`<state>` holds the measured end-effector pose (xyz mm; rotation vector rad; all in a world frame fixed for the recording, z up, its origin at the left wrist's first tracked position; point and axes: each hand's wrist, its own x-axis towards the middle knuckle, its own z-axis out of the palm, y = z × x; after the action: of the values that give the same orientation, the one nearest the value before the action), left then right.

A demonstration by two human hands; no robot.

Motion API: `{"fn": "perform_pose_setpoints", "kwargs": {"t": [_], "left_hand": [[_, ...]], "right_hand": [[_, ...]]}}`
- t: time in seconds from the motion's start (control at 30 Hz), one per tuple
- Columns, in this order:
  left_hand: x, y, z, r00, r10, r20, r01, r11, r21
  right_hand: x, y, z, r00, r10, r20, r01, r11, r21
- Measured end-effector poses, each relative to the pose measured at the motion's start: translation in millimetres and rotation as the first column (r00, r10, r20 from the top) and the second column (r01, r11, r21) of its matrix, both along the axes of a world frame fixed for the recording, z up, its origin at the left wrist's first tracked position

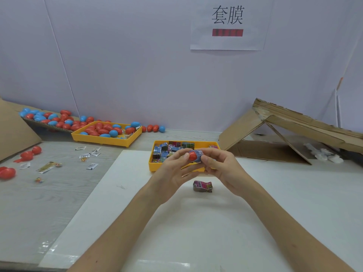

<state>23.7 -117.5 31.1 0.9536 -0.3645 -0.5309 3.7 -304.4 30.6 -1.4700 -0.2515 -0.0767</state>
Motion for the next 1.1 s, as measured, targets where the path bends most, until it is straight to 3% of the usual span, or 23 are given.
{"fn": "perform_pose_setpoints", "kwargs": {"t": [0.2,0.5,0.7,0.8,0.93,1.1], "left_hand": [[2.7,-0.8,-1.1,0.997,0.042,-0.071,-0.048,0.996,-0.081],[5.8,-0.9,-3.8,0.999,0.030,0.026,-0.028,0.998,-0.060],[4.4,-1.2,-2.2,1.000,0.030,0.007,-0.030,0.999,-0.035],[0.8,-2.0,-0.1,0.985,0.107,0.138,-0.116,0.991,0.059],[-3.0,-7.7,-4.7,0.881,0.190,0.433,-0.308,0.926,0.219],[-0.1,-8.8,-7.8,0.851,0.235,0.470,-0.367,0.906,0.211]], "right_hand": [[0.1,-0.5,0.3,0.989,-0.133,0.066,0.136,0.990,-0.045],[0.8,-3.7,-1.2,0.994,-0.084,0.067,0.082,0.996,0.019],[0.1,-5.4,1.0,0.996,-0.058,0.065,0.057,0.998,0.019],[0.1,-3.8,2.1,1.000,0.016,-0.004,-0.015,0.997,0.076],[0.9,-3.4,0.9,0.998,-0.036,-0.058,0.036,0.999,-0.007],[0.7,-5.3,0.3,0.997,-0.039,-0.065,0.042,0.998,0.045]]}}
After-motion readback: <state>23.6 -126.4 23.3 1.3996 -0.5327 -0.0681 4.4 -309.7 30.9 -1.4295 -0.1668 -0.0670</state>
